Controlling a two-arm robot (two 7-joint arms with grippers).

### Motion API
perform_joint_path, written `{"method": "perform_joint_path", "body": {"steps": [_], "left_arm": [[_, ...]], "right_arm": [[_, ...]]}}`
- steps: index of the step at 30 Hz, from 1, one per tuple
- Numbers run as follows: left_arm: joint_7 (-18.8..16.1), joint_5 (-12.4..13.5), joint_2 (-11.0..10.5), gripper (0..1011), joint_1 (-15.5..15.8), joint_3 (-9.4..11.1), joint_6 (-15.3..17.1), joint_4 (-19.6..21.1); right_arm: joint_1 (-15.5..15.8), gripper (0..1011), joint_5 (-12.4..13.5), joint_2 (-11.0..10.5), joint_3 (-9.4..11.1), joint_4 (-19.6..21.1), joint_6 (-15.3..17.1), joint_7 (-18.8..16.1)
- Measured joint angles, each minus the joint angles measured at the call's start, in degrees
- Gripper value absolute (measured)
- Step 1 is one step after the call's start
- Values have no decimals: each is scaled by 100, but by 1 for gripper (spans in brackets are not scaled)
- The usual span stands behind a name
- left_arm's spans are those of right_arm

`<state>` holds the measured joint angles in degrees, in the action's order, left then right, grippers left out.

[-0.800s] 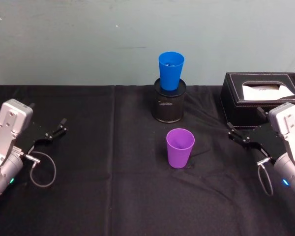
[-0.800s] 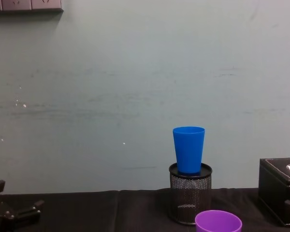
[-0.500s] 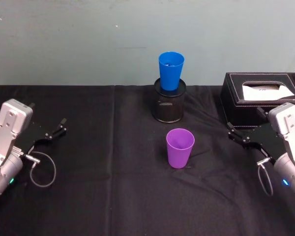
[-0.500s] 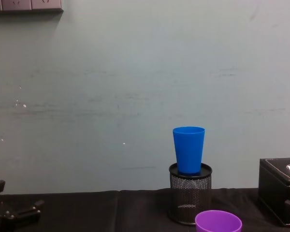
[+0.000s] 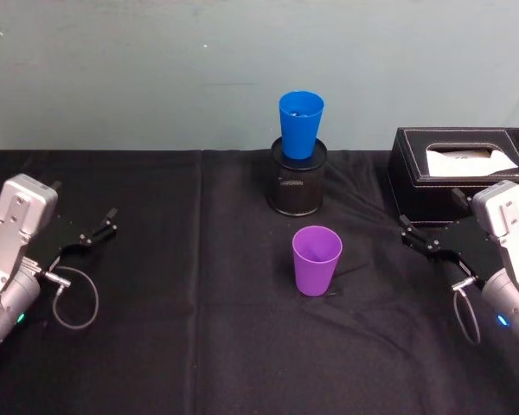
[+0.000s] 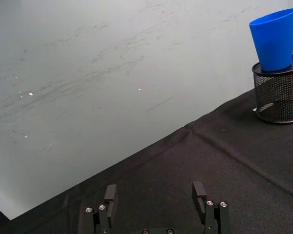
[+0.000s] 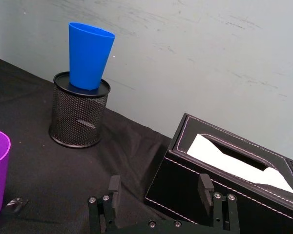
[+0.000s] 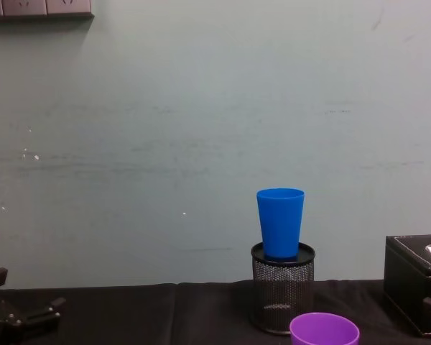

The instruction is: Pick up one cup with a gripper and tap it against the other cup.

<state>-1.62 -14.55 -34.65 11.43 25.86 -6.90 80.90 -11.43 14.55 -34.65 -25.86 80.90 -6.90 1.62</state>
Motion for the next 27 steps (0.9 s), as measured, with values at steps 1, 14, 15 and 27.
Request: {"method": "perform_joint_path", "body": {"steps": [1, 14, 15, 27], "left_arm": [[0, 0, 0, 1000, 0, 0, 0, 0], [0, 1, 0, 1000, 0, 0, 0, 0], [0, 0, 0, 1000, 0, 0, 0, 0], [0, 0, 0, 1000, 0, 0, 0, 0]], "right_arm": [[0, 1003, 0, 0, 0, 0, 0, 0], [107, 1003, -1, -8, 16, 58, -9, -80], [192, 1003, -9, -14, 13, 104, -10, -114], [906, 1003, 229, 49, -149, 527, -218, -754]]}}
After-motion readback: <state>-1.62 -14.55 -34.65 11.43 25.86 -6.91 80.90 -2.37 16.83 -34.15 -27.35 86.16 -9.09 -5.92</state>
